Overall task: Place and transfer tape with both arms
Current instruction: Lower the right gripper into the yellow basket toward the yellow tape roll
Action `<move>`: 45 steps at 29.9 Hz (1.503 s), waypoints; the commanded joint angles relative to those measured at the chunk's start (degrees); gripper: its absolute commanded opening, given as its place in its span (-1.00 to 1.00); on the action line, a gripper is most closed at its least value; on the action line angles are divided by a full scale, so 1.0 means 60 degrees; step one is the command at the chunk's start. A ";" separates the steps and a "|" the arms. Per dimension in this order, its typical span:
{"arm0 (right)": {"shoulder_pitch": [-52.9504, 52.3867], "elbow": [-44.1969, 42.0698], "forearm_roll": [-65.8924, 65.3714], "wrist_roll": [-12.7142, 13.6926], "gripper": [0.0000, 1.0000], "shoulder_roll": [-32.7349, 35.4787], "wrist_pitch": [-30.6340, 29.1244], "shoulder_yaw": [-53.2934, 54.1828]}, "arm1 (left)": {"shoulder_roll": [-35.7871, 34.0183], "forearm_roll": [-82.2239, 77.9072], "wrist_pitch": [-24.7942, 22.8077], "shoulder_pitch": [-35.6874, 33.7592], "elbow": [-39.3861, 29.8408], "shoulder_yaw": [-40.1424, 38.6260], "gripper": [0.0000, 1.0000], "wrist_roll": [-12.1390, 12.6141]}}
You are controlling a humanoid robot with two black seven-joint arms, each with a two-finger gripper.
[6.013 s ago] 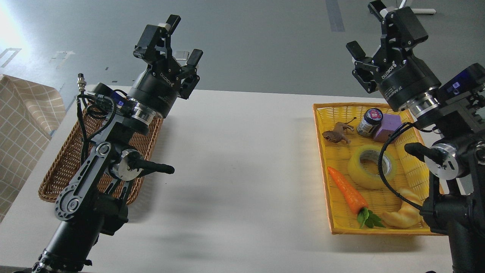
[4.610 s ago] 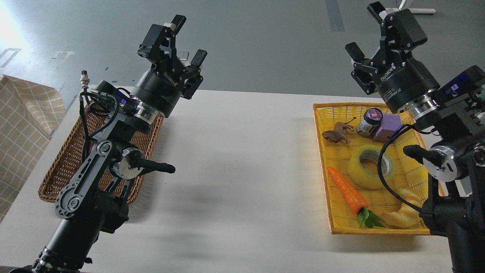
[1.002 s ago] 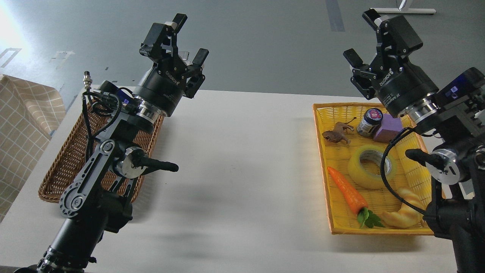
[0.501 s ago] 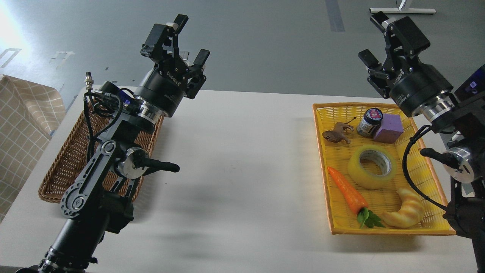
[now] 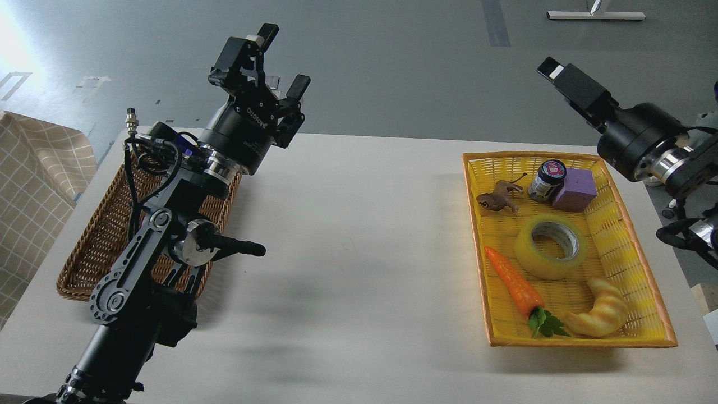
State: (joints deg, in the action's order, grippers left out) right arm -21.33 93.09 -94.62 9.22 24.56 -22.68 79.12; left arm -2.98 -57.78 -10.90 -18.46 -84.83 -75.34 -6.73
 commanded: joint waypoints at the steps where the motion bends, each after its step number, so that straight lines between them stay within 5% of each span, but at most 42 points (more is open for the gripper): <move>1: 0.0258 -0.0003 -0.0605 -0.0159 1.00 0.0373 0.0000 -0.0091 | -0.0030 -0.0008 0.0001 0.0044 -0.0040 -0.0027 0.96 -0.0006; 12: 0.0507 0.0085 -0.0680 -0.1287 1.00 0.1166 0.0044 0.0728 | 0.0028 0.0007 0.0001 0.0044 -0.0041 -0.0042 0.96 -0.0006; 32: 0.2044 -0.0384 -0.2262 -0.1229 1.00 0.1928 -0.0044 0.1257 | 0.0058 -0.0008 0.0147 0.0073 -0.0041 -0.0042 0.96 -0.0006; 45: 0.2163 -0.1087 -0.3273 -0.0966 0.99 0.1240 -0.0264 -0.0559 | 0.0014 0.0021 0.0147 0.0073 -0.0026 -0.0115 0.96 -0.0006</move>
State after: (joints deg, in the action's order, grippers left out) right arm -7.58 88.51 -114.18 3.28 32.99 -23.46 76.53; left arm -2.88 -57.69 -10.01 -18.02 -85.08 -75.96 -6.77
